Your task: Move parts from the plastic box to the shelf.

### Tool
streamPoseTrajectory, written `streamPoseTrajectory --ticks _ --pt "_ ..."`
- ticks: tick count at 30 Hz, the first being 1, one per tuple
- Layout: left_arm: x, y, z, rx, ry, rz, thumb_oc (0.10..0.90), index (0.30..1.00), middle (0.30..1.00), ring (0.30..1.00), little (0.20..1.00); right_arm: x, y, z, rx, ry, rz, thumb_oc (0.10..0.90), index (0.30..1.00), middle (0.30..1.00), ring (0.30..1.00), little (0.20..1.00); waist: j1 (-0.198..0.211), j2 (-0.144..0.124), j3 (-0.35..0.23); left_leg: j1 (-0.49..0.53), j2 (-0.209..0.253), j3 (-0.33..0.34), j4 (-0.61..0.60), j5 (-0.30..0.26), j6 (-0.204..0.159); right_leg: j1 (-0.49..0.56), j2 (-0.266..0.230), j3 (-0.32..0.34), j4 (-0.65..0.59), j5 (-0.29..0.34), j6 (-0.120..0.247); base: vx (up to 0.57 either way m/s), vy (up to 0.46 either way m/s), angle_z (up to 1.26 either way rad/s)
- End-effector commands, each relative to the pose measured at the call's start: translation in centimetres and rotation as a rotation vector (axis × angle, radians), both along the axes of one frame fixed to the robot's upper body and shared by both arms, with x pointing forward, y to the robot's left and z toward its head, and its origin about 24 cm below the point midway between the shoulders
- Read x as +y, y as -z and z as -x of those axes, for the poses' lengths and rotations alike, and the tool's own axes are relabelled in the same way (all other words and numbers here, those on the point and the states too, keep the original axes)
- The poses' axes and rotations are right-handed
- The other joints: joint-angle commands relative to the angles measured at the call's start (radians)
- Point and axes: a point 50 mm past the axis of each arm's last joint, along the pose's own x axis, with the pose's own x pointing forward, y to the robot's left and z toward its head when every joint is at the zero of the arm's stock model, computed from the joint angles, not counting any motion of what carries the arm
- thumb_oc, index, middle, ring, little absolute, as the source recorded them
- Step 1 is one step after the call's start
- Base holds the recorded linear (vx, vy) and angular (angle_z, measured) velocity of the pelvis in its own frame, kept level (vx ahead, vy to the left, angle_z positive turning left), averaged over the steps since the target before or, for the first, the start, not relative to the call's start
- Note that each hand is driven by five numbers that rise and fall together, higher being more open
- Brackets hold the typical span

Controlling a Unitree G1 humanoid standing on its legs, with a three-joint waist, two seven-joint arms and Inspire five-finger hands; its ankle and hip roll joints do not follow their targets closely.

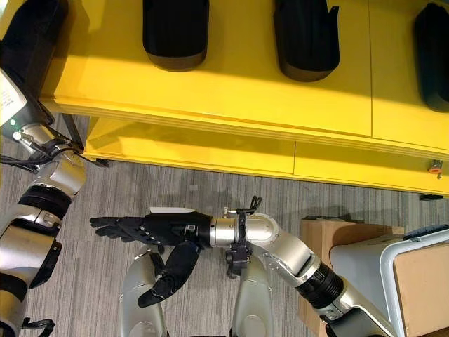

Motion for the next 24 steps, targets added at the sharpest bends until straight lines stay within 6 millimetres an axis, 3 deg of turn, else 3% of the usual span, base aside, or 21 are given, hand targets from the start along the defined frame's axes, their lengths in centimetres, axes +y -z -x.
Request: streamPoseTrajectory --ticks 1,16,24 --pt "-1.7 -5.1 -0.6 -0.100 0.098 -0.071 0.400 0.300 0.300 0.300 0.300 1.2 -5.3 2.1 -0.155 -0.125 -0.244 0.900 1.000 1.000 1.000 1.000 -0.016 -0.048 -0.012 -0.020 0.042 -0.049 0.088 -0.102 -0.081 0.027 -0.019 -0.007 -0.077 0.032 0.030 0.00 0.000 0.00" --pt "-1.1 -6.2 -0.4 -0.088 0.060 -0.063 0.400 0.300 0.300 0.300 0.300 0.8 -4.9 1.6 -0.119 -0.117 -0.225 0.900 1.000 1.000 1.000 1.000 -0.031 -0.049 -0.012 -0.007 0.025 -0.043 0.136 -0.159 -0.067 0.012 -0.019 0.015 -0.077 0.047 0.022 0.02 0.012 -0.01" --pt "-1.1 -5.1 -0.5 -0.061 0.056 -0.056 0.400 0.300 0.300 0.300 0.300 1.1 -5.3 1.7 -0.166 -0.128 -0.251 0.900 1.000 1.000 1.000 1.000 -0.036 -0.032 -0.012 0.034 0.017 -0.027 0.127 -0.170 -0.061 0.032 -0.030 0.023 -0.082 0.050 0.024 0.01 0.012 -0.03"
